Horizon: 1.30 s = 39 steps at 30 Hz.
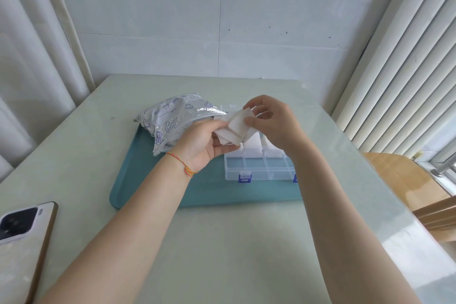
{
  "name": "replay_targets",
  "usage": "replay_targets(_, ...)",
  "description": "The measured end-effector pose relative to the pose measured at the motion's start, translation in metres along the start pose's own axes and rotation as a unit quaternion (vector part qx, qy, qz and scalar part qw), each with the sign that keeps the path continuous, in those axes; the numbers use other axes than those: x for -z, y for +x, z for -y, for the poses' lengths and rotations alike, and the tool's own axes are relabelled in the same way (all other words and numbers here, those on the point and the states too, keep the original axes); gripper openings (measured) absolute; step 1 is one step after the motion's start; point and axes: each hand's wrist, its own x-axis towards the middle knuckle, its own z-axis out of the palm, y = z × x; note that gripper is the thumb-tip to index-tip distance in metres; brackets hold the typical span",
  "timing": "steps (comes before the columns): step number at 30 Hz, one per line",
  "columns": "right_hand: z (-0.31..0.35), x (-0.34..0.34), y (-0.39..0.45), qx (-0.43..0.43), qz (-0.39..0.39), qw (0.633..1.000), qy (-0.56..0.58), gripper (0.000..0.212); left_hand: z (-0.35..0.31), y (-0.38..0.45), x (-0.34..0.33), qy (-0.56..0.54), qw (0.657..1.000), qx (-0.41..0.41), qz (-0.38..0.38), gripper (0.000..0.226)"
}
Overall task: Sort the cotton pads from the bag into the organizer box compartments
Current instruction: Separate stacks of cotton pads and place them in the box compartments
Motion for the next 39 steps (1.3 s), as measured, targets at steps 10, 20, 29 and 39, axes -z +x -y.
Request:
replay_targets(10, -0.004, 0.021, -0.002, 0.021, -0.036, 0.995, 0.087, 0.010, -0.007, 0.000, -0.017, 0.002, 0.999, 0.032, 0.031, 0.026)
replay_targets(20, -0.039, 0.058, 0.004, -0.087, -0.063, 0.986, 0.124, 0.032, 0.011, 0.025, -0.036, 0.144, 0.980, -0.081, -0.110, 0.016)
replay_targets(29, -0.060, 0.049, 0.016, -0.061, 0.014, 0.993, -0.099, 0.050, 0.029, 0.044, -0.051, 0.233, 0.946, -0.136, -0.178, 0.025)
replay_targets(39, -0.076, 0.039, 0.023, -0.058, -0.037, 0.994, -0.081, 0.019, 0.035, 0.050, -0.044, 0.189, 0.955, -0.148, -0.172, 0.018)
